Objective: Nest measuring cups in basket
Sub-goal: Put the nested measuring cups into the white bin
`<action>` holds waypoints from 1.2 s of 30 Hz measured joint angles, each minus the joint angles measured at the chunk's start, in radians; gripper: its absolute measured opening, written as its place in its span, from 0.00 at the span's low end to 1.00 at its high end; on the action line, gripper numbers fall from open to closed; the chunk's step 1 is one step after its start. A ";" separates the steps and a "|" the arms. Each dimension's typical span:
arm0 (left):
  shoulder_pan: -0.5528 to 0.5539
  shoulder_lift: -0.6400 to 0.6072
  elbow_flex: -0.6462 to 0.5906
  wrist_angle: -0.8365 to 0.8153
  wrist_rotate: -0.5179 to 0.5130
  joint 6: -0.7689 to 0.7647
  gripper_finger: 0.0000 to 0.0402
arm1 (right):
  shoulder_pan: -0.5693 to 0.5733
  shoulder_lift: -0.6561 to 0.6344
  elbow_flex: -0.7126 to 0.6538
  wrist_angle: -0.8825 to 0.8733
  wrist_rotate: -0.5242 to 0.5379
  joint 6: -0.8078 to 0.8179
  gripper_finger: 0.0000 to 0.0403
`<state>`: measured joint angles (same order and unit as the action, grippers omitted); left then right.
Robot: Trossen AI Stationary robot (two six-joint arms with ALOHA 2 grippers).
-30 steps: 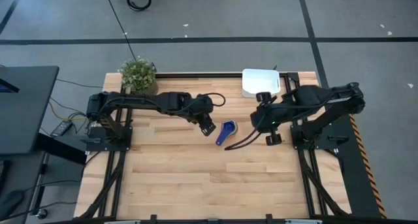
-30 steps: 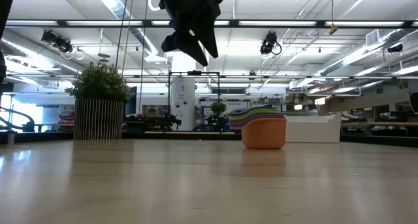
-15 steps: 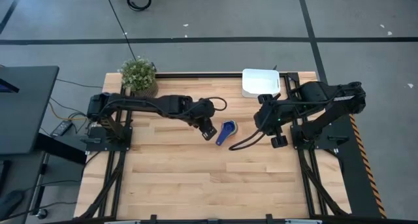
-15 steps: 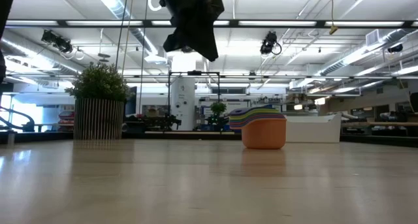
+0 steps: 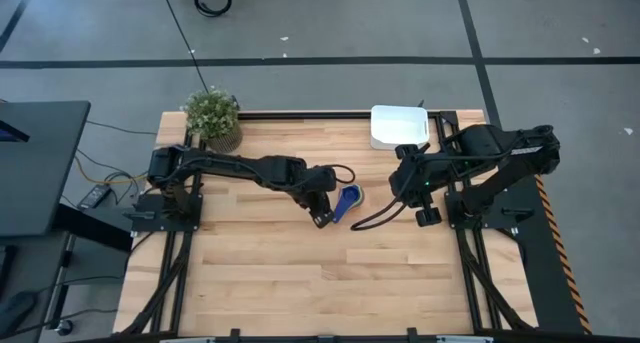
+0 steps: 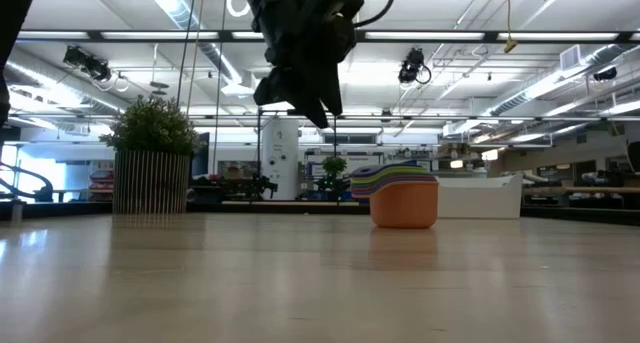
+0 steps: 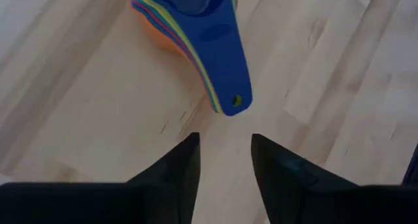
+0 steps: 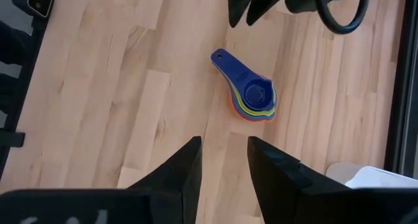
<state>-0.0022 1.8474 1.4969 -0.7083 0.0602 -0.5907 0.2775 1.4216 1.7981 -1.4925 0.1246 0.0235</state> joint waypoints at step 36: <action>0.005 -0.032 0.000 0.040 0.024 0.320 0.37 | -0.007 0.000 -0.094 0.086 0.012 0.052 0.42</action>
<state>0.0024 1.8157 1.4971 -0.6681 0.0843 -0.2705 0.2704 1.4220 1.7037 -1.4067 0.1362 0.0757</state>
